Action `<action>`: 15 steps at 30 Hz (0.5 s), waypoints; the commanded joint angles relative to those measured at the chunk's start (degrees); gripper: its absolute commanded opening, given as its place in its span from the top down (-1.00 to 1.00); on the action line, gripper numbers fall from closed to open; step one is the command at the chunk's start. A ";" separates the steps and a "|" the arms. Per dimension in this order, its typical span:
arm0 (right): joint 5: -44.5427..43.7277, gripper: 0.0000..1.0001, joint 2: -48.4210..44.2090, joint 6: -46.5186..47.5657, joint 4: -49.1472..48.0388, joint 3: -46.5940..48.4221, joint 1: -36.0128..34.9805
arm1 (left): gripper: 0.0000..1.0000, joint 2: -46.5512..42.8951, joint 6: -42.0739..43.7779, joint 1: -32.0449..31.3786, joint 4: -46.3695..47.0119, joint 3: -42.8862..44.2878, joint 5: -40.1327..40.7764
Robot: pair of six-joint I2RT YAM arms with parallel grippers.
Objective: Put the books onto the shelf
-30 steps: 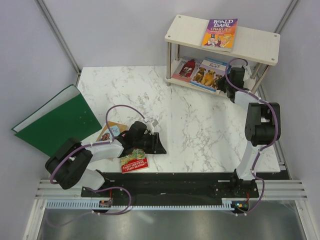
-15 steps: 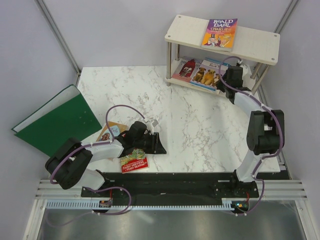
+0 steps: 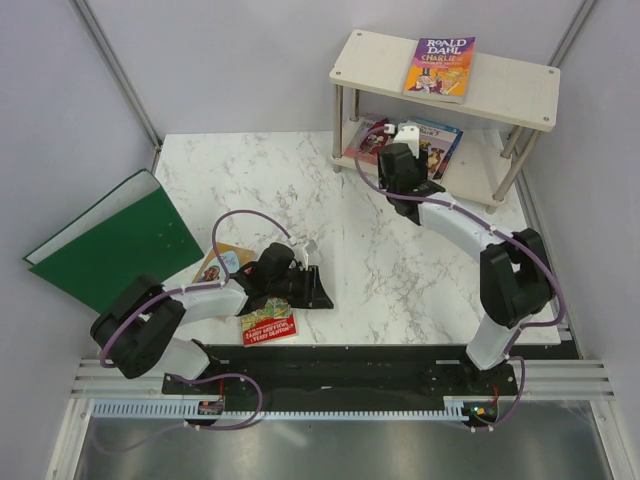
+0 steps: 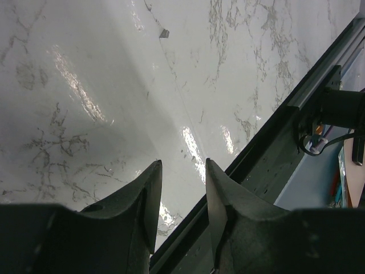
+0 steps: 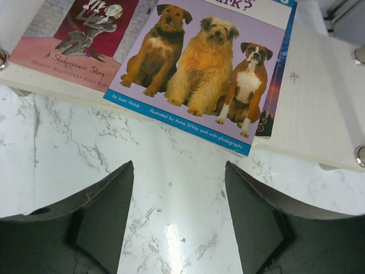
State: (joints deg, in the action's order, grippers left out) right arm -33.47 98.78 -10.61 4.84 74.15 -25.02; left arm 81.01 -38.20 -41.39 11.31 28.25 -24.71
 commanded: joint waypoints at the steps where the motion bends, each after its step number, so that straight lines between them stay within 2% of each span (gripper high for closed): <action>1: -16.78 -0.45 5.09 9.72 0.52 5.47 -4.60 | 0.14 0.02 -0.74 -0.36 1.87 1.63 -1.13; 2: -20.37 -0.44 7.19 10.08 0.52 7.05 -5.04 | 0.14 0.02 -0.74 -0.36 1.96 1.63 -1.13; 6: -25.84 -0.44 12.56 15.44 0.78 11.89 -6.62 | 0.14 -0.07 -0.65 -0.36 2.05 1.55 -1.13; 12: -29.62 -0.47 20.57 21.06 0.87 19.97 -6.80 | 0.14 0.11 -0.65 -0.36 2.05 1.63 -1.31; 15: -28.32 -0.47 21.89 21.68 0.78 21.82 -7.24 | 0.14 0.29 -0.65 -0.36 2.05 1.63 -1.31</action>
State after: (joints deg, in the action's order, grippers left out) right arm -58.59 119.33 7.25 5.82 91.66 -31.75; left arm 81.01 -38.20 -41.39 11.31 28.25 -25.61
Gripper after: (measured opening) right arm 0.732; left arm 0.430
